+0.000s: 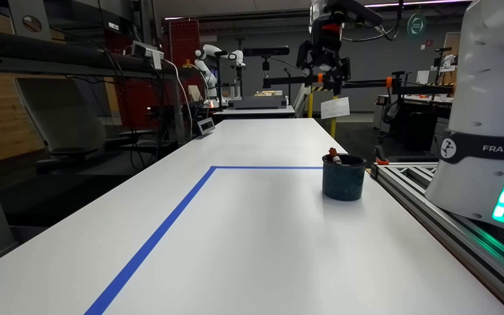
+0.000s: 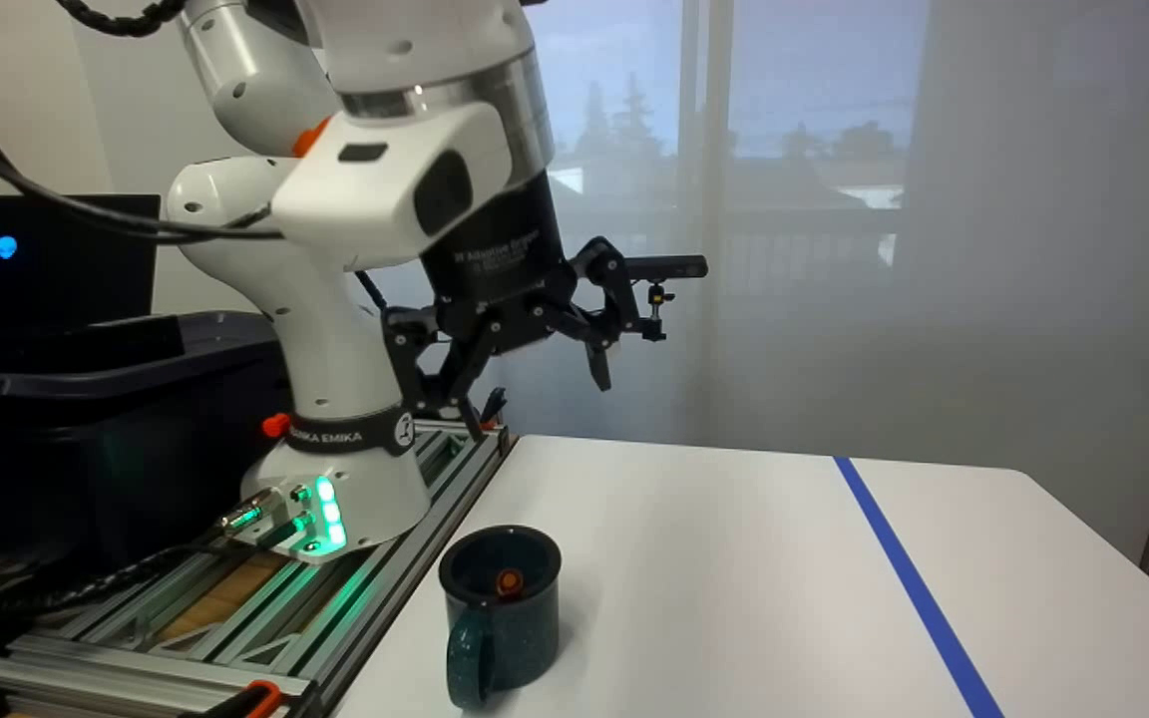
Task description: Remove the red marker from the mug.
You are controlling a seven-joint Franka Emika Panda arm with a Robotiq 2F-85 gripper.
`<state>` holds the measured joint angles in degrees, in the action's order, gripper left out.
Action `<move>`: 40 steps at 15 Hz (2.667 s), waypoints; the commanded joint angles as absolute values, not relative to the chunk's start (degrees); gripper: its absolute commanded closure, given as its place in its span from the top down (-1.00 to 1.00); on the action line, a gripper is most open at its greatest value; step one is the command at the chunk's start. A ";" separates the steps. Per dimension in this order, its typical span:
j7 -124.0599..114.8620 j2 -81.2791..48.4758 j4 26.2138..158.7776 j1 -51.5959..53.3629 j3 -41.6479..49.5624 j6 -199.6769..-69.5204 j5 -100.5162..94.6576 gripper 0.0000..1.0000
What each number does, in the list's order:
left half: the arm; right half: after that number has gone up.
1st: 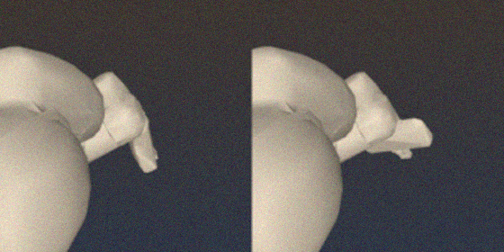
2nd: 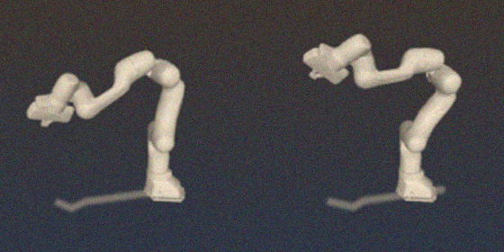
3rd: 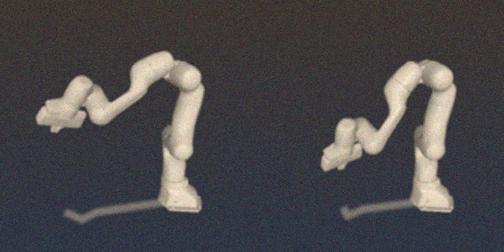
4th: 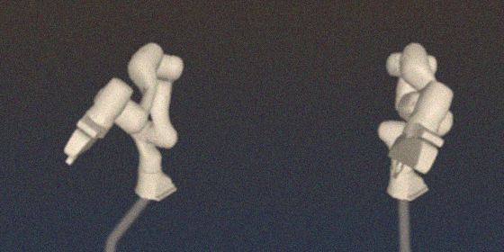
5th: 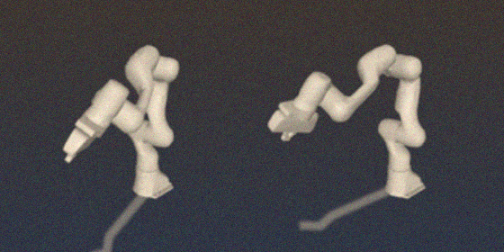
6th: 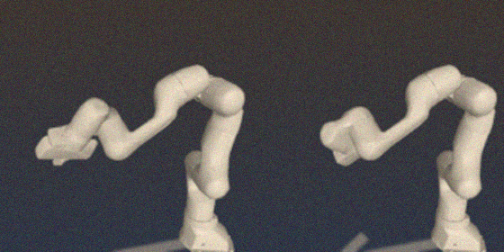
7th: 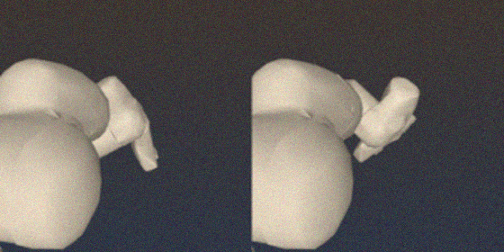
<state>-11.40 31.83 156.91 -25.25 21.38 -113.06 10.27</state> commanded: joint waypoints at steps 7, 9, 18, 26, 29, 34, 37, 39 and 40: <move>-4.92 3.70 144.60 -22.10 24.65 -105.43 24.22 1.00; -5.43 0.85 142.86 -22.29 24.00 -105.33 23.69 1.00; -6.54 -4.99 142.25 -21.87 21.68 -105.24 17.74 1.00; -6.95 -8.02 142.27 -22.03 21.91 -105.20 13.80 0.98; -6.55 -8.93 142.57 -22.07 21.98 -105.85 13.26 0.47; -6.21 -9.68 142.90 -22.13 22.04 -107.64 13.70 0.27; -6.09 -9.56 143.01 -22.32 22.31 -110.13 13.98 0.06; -6.20 -9.35 143.20 -22.33 22.44 -112.21 13.89 0.06; -6.13 -9.38 143.20 -22.37 22.48 -112.86 13.96 -0.10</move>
